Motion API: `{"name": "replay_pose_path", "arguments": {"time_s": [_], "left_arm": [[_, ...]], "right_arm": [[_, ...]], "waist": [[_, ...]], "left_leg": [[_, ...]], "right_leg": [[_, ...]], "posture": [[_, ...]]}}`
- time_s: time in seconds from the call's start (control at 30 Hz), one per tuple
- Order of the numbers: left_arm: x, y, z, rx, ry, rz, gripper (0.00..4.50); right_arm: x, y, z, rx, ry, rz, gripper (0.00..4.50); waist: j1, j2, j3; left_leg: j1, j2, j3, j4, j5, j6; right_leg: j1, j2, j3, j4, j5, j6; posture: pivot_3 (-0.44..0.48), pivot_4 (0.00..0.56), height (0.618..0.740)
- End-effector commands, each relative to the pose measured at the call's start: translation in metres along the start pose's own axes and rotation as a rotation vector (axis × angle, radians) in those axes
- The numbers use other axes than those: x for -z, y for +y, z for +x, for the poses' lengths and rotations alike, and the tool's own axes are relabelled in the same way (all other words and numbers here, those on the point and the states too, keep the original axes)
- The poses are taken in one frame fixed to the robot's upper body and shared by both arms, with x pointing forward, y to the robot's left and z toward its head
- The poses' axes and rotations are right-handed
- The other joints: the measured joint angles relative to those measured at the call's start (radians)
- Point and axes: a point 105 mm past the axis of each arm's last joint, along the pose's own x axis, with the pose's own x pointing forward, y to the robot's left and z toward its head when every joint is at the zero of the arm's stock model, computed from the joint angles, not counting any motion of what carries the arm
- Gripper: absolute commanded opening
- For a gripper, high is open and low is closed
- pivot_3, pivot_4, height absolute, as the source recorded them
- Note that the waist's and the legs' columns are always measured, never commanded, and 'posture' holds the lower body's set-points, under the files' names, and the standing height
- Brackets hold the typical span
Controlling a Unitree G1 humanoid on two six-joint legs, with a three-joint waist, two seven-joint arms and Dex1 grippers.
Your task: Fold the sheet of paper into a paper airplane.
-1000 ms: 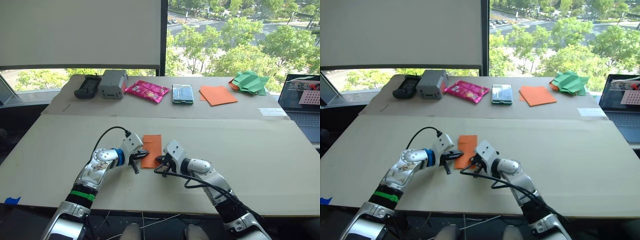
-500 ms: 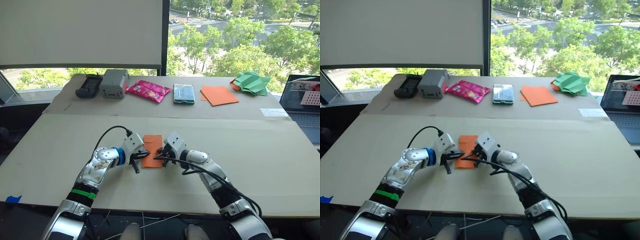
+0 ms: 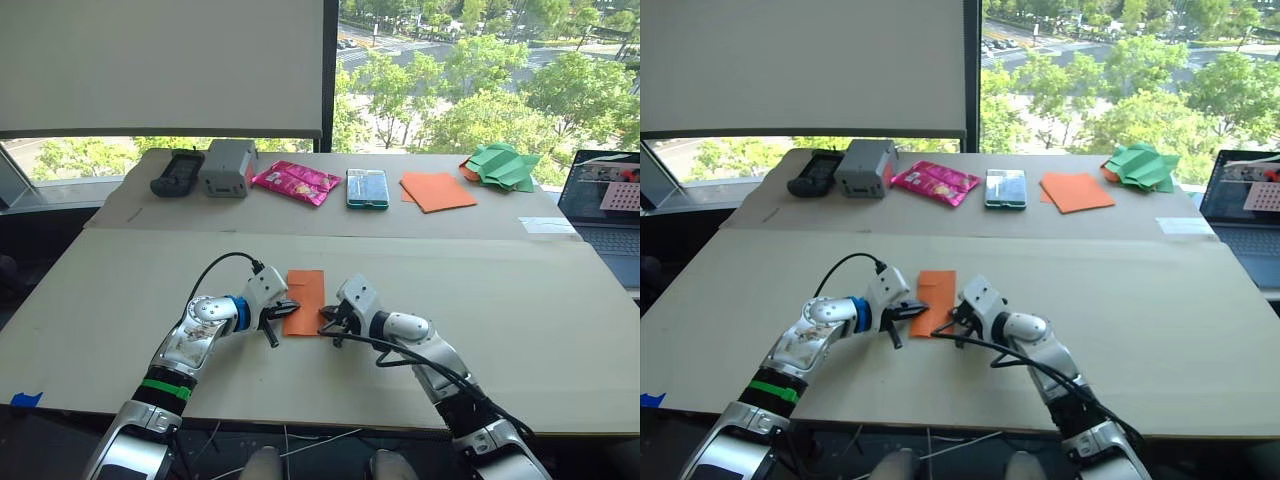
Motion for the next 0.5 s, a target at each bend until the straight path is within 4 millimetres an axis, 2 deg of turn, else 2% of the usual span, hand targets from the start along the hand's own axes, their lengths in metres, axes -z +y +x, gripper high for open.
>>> {"name": "replay_pose_path", "arguments": {"time_s": [0.03,0.5], "left_arm": [[0.019,-0.005,0.002,0.019,0.080,-0.017,0.00],[0.019,-0.003,0.002,0.022,0.084,-0.012,0.00]], "right_arm": [[0.049,0.028,-0.003,-0.108,0.185,0.082,0.04],[0.056,0.050,-0.015,-0.231,0.240,0.077,0.04]], "waist": [[0.000,0.000,0.000],[-0.001,-0.001,-0.003]], "left_leg": [[0.000,0.000,0.000,0.000,0.000,0.000],[0.000,0.000,0.000,0.000,-0.001,-0.002]], "right_leg": [[0.000,0.000,0.000,0.000,0.000,0.000],[0.000,-0.001,-0.001,-0.001,-0.001,0.000]], "posture": [[0.000,0.150,0.702],[0.000,0.150,0.702]]}}
